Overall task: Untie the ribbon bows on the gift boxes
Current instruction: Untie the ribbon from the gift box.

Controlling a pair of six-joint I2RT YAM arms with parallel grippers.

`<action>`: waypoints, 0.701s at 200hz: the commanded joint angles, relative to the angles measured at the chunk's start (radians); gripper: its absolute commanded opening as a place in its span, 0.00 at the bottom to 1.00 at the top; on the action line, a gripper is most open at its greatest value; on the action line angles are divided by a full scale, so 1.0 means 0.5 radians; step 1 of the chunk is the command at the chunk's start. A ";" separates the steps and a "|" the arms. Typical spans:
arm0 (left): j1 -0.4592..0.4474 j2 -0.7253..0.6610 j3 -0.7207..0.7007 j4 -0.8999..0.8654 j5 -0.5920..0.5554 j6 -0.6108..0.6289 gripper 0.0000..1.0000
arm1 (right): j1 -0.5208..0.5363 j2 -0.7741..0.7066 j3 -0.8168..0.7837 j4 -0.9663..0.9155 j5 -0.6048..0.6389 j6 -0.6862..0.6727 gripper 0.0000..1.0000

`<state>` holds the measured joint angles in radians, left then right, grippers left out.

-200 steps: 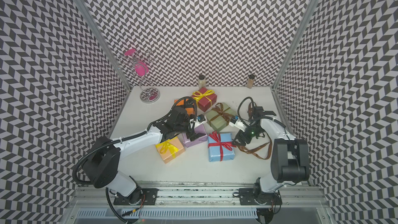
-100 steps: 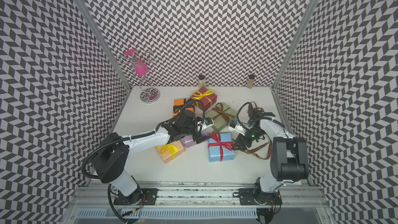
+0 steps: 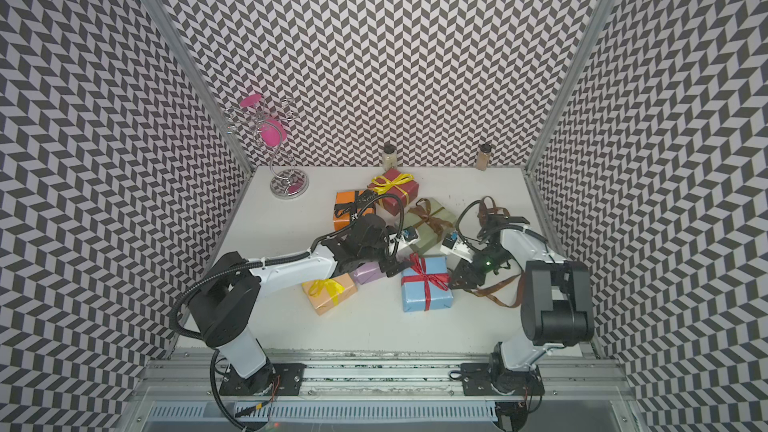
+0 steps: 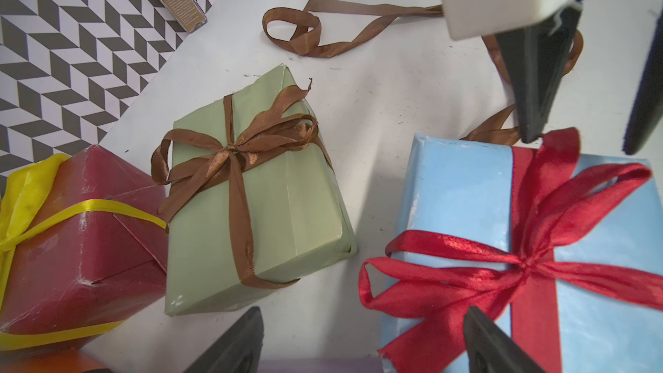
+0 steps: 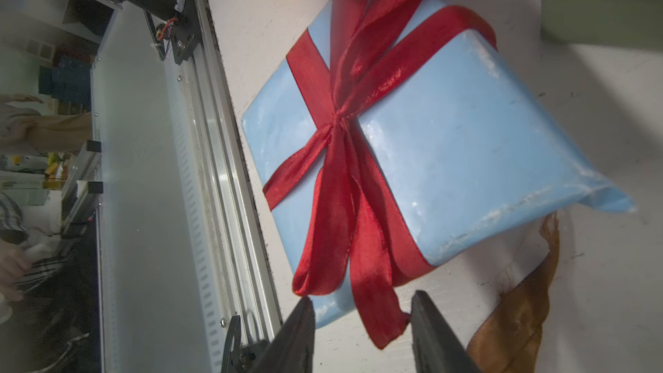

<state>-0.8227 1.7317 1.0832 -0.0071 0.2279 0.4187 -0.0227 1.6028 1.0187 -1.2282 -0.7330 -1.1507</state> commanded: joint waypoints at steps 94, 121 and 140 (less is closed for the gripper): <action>-0.027 0.055 0.058 0.071 -0.089 -0.027 0.87 | -0.001 0.061 0.146 -0.142 -0.178 -0.135 0.24; -0.027 0.054 0.054 0.074 -0.091 -0.024 0.87 | 0.000 0.101 0.171 -0.160 -0.194 -0.144 0.28; -0.027 0.052 0.055 0.073 -0.091 -0.024 0.87 | 0.002 0.115 0.169 -0.165 -0.191 -0.150 0.33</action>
<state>-0.8272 1.7542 1.0908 0.0071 0.1848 0.4023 -0.0227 1.6459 1.0874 -1.2839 -0.7925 -1.1912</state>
